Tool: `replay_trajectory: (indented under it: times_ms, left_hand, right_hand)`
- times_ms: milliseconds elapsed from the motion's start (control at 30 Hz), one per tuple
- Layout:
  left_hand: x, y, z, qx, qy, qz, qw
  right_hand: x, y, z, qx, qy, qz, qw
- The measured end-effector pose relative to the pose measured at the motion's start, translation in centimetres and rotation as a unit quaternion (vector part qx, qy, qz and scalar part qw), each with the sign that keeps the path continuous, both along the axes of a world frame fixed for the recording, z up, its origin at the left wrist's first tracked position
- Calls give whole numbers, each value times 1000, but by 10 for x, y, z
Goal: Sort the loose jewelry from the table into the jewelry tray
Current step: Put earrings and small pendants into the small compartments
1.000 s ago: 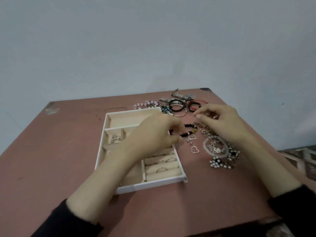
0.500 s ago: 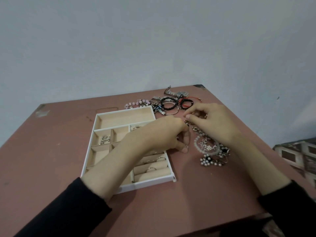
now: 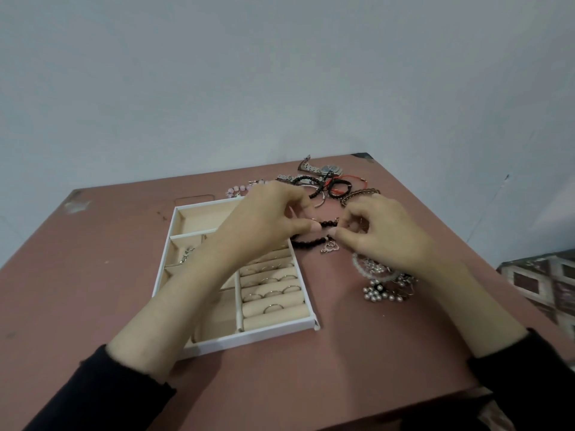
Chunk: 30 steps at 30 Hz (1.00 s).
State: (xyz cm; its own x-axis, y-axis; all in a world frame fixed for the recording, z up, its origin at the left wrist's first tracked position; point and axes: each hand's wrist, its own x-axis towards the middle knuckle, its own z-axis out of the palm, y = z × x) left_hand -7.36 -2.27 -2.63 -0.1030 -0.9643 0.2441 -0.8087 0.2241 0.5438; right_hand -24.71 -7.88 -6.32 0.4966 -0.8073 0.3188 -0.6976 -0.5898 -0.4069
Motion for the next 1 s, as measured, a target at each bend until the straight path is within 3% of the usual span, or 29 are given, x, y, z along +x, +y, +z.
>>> replay_trajectory:
  times_ms: [233,433,733,833,1000]
  left_hand:
    - [7,1,1,-10,14,37,999]
    - [7,3,2,-11,19,37,999]
    - [12,1,0,-18,35,33,999]
    - [18,3,0,-19,58,43,997]
    - [42,16,3,-24,105,72,992]
  right_hand:
    - [3,5,2,-11,103,2,995]
    - [4,6,2,6,77,12,997]
    - [7,5,-3,-100,106,75,987]
    - [7,2,-4,-84,56,72,992]
    - [13,5,6,51,-135,30,989]
